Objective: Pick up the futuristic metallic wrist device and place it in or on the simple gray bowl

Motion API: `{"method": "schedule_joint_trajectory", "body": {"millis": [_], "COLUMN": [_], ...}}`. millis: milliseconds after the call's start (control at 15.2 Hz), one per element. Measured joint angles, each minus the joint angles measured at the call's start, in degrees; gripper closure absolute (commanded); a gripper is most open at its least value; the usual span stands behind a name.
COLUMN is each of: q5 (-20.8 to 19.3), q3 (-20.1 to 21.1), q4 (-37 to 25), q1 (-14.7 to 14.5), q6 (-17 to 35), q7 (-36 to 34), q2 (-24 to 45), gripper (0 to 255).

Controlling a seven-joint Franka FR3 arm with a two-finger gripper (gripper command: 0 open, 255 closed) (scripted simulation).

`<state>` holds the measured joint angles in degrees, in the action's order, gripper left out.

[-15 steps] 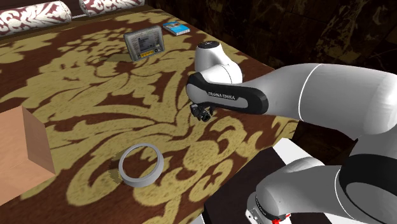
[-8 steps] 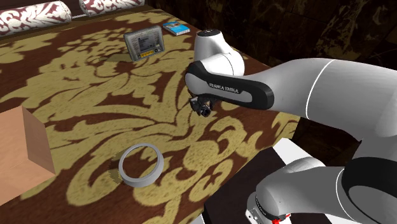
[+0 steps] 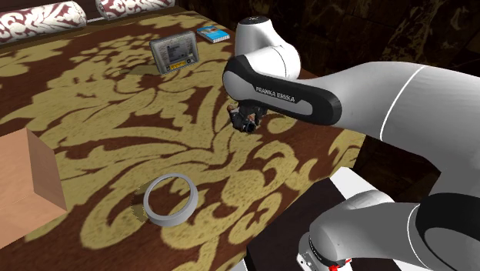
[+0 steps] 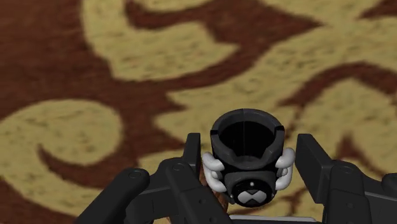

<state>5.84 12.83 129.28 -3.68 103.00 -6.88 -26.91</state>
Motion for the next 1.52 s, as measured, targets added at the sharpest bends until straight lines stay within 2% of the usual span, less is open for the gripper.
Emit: {"method": "schedule_joint_trajectory", "body": {"millis": [330, 924, 1518], "q5": [1.62, 4.47, 2.12], "q3": [3.83, 13.97, 24.72], "q4": [-1.83, -6.22, -17.35], "q1": [-1.91, -5.9, -8.09], "q6": [-1.19, -1.03, -1.73], "q7": [-5.13, -18.41, -33.03], "q2": [0.3, 3.71, 13.7], "gripper": [255, 255, 255]}}
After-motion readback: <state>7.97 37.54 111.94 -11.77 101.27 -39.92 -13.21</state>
